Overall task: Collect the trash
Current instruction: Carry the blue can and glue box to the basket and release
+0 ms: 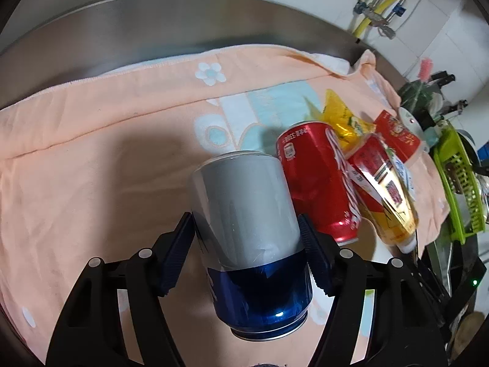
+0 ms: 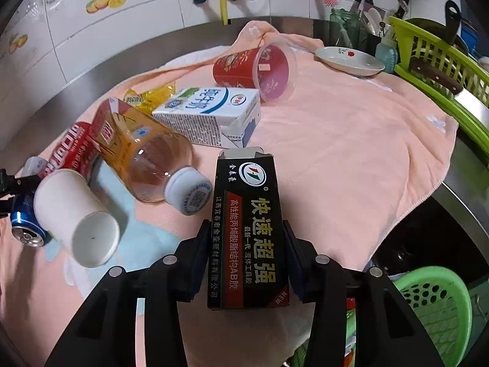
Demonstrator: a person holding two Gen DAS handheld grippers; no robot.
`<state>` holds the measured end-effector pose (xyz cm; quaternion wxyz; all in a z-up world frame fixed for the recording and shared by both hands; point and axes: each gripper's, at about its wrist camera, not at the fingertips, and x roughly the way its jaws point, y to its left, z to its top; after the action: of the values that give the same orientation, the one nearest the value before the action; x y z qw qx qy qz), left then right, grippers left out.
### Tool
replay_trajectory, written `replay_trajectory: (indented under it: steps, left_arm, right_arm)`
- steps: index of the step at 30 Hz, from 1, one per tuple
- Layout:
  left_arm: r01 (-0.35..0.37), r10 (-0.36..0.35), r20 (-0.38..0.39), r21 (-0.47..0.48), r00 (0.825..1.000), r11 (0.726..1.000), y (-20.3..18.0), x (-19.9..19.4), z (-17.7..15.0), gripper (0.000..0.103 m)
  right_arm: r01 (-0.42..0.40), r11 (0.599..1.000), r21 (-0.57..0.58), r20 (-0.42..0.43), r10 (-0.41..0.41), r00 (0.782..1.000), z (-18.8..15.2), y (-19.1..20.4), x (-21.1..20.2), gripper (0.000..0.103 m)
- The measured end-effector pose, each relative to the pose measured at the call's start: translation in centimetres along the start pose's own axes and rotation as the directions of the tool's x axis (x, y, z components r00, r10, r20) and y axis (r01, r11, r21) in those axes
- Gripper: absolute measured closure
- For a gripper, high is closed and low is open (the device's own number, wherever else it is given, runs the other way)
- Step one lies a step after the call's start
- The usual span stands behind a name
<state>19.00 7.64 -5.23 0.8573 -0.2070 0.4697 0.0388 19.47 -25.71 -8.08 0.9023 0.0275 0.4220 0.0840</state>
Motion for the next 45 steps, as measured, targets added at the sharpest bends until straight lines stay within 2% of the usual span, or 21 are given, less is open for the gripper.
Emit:
replay_trajectory:
  steps: [6,11,14,18,22,24,28,30,35,39,42,45]
  left_arm:
    - [0.038,-0.038,0.016,0.013,0.999,0.999,0.5,-2.2,-1.0,0.037]
    - [0.065,-0.068,0.039,0.070,0.997,0.995,-0.1,-4.7,-2.2,0.037]
    - [0.102,-0.107,0.044,0.107,0.993,0.989,-0.7,-6.3,-3.0,0.038]
    - [0.169,-0.177,0.037,0.157,0.983,0.973,-2.3,-8.2,-3.9,0.039]
    - [0.243,-0.252,0.012,0.219,0.968,0.945,-5.2,-9.3,-5.1,0.039]
    - [0.297,-0.302,-0.017,0.242,0.953,0.924,-7.0,-9.4,-5.8,0.040]
    - [0.356,-0.349,-0.073,0.280,0.934,0.892,-10.6,-8.5,-7.4,0.040]
    - [0.400,-0.381,-0.123,0.300,0.917,0.866,-13.1,-7.8,-8.4,0.041]
    - [0.466,-0.414,-0.215,0.359,0.885,0.809,-18.8,-6.4,-10.9,0.041]
    - [0.505,-0.427,-0.274,0.397,0.862,0.766,-23.2,-5.3,-12.8,0.041]
    - [0.525,-0.426,-0.312,0.425,0.850,0.737,-26.1,-4.6,-14.2,0.041]
    - [0.531,-0.414,-0.339,0.447,0.845,0.720,-28.3,-3.8,-15.2,0.041]
  right_arm:
    - [-0.036,0.999,0.035,0.052,0.034,0.998,-1.1,-0.5,-3.7,0.059]
    - [-0.052,0.996,0.067,0.098,0.046,0.994,-2.9,-1.7,-7.3,0.059]
    - [-0.038,0.995,0.088,0.104,0.029,0.994,-4.6,-3.3,-9.3,0.059]
    - [0.029,0.992,0.124,0.063,-0.037,0.997,-7.8,-6.5,-11.0,0.059]
    - [0.119,0.978,0.169,-0.020,-0.118,0.993,-11.3,-10.3,-11.1,0.059]
    - [0.160,0.968,0.191,-0.070,-0.149,0.986,-13.0,-12.0,-10.8,0.059]
    - [0.187,0.957,0.224,-0.131,-0.160,0.978,-15.5,-14.1,-10.3,0.059]
    - [0.193,0.954,0.231,-0.155,-0.160,0.975,-16.2,-14.7,-9.8,0.059]
    - [0.156,0.952,0.263,-0.183,-0.110,0.977,-16.8,-15.7,-8.7,0.059]
    - [0.113,0.948,0.296,-0.166,-0.066,0.984,-17.3,-16.1,-8.5,0.058]
    - [0.092,0.942,0.324,-0.149,-0.045,0.988,-17.5,-16.6,-8.9,0.047]
    - [0.084,0.939,0.332,-0.119,-0.047,0.992,-17.7,-17.0,-10.1,0.045]
